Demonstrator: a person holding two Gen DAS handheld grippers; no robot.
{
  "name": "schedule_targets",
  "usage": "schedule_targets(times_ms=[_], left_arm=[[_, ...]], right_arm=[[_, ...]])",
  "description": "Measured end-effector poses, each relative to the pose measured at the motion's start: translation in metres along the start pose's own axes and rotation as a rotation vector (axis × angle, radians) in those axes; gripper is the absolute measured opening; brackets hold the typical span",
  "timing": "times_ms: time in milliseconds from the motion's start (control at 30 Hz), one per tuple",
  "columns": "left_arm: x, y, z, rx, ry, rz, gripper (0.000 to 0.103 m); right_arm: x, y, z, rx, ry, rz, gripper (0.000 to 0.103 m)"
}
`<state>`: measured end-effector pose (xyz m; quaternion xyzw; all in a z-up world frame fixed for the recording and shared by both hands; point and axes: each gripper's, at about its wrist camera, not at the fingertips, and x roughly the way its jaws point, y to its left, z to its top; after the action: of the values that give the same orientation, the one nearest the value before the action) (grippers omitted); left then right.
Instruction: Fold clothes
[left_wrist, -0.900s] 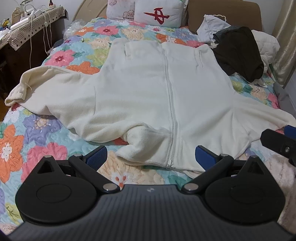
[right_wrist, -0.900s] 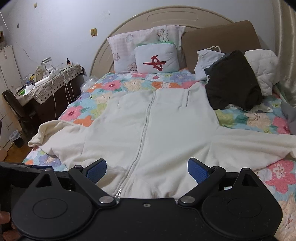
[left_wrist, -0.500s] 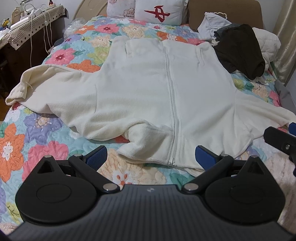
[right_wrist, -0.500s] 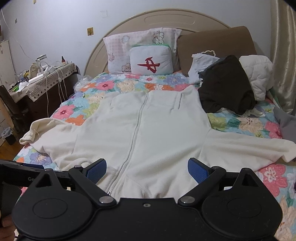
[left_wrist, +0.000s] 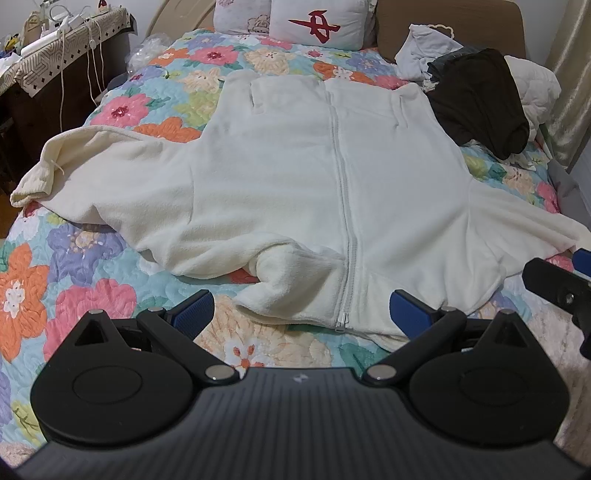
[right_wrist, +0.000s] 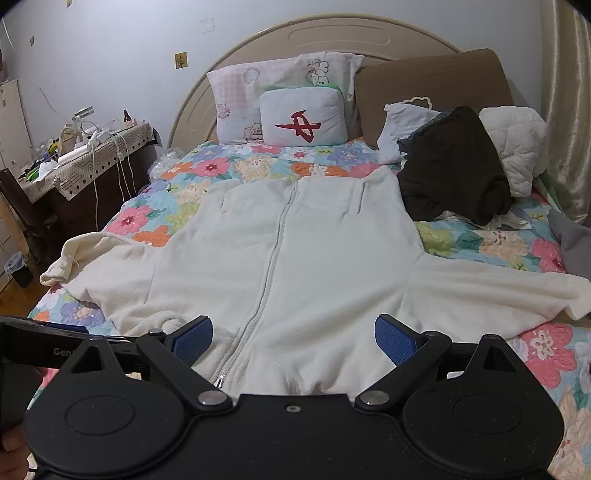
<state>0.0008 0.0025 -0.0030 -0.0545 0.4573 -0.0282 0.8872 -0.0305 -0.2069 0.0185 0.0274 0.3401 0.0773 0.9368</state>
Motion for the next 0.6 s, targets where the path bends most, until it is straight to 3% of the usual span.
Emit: schedule_targets(times_ms=[600], left_arm=[[0.006,0.025,0.004,-0.081,-0.007,-0.012,0.103]], right_arm=[[0.019,-0.002,-0.007,0.031,0.019,-0.022,0.097]])
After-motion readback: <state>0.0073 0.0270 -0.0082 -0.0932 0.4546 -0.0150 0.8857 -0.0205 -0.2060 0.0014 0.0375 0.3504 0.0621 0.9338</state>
